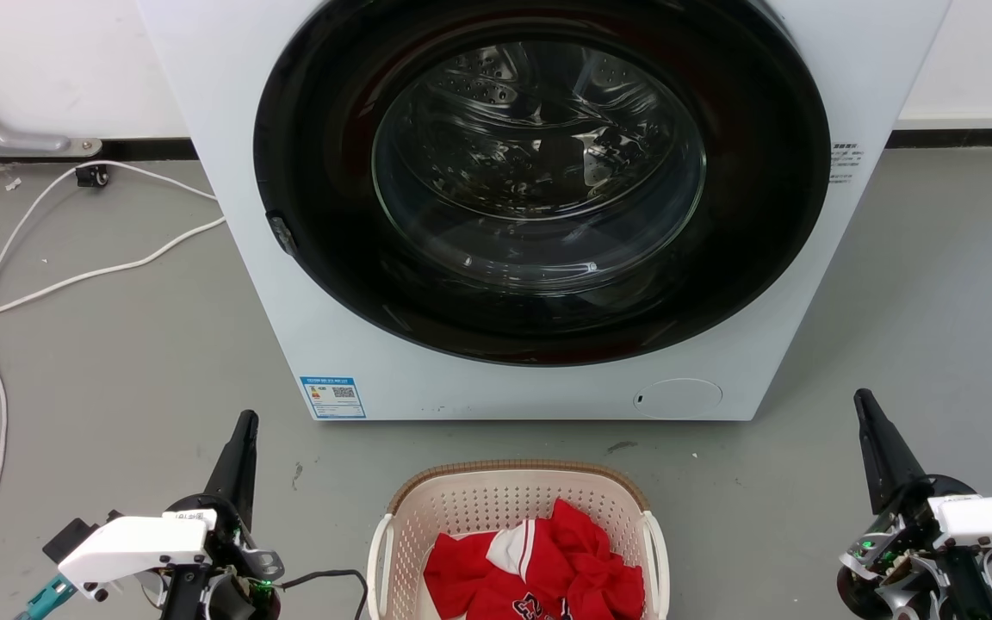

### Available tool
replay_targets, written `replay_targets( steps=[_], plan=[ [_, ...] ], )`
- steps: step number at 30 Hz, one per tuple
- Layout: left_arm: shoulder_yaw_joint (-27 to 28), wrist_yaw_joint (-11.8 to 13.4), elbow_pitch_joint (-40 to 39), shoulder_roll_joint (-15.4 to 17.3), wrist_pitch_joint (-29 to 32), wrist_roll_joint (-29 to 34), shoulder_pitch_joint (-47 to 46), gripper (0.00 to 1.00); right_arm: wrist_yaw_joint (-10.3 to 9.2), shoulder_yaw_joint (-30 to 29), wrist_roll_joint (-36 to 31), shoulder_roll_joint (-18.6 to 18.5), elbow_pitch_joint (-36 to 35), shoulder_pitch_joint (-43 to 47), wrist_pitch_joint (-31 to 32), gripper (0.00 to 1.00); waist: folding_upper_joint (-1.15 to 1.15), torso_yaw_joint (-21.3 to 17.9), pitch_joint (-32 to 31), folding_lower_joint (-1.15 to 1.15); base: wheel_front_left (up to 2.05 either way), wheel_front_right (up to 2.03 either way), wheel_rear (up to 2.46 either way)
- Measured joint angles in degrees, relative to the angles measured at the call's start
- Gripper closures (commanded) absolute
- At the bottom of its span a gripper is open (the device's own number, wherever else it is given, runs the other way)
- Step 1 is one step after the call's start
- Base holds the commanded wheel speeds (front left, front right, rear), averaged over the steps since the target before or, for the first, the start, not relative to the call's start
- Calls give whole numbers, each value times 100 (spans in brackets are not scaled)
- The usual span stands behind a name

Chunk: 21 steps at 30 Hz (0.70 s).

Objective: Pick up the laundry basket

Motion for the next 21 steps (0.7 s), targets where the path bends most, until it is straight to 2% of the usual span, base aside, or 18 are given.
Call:
replay_targets(
  steps=[21],
  plan=[
    [14,0,0,-10,19,2,-1,100,0,-23,-18,14,1,-9,19,100,0,0,0,0,0,0,0]
  ],
)
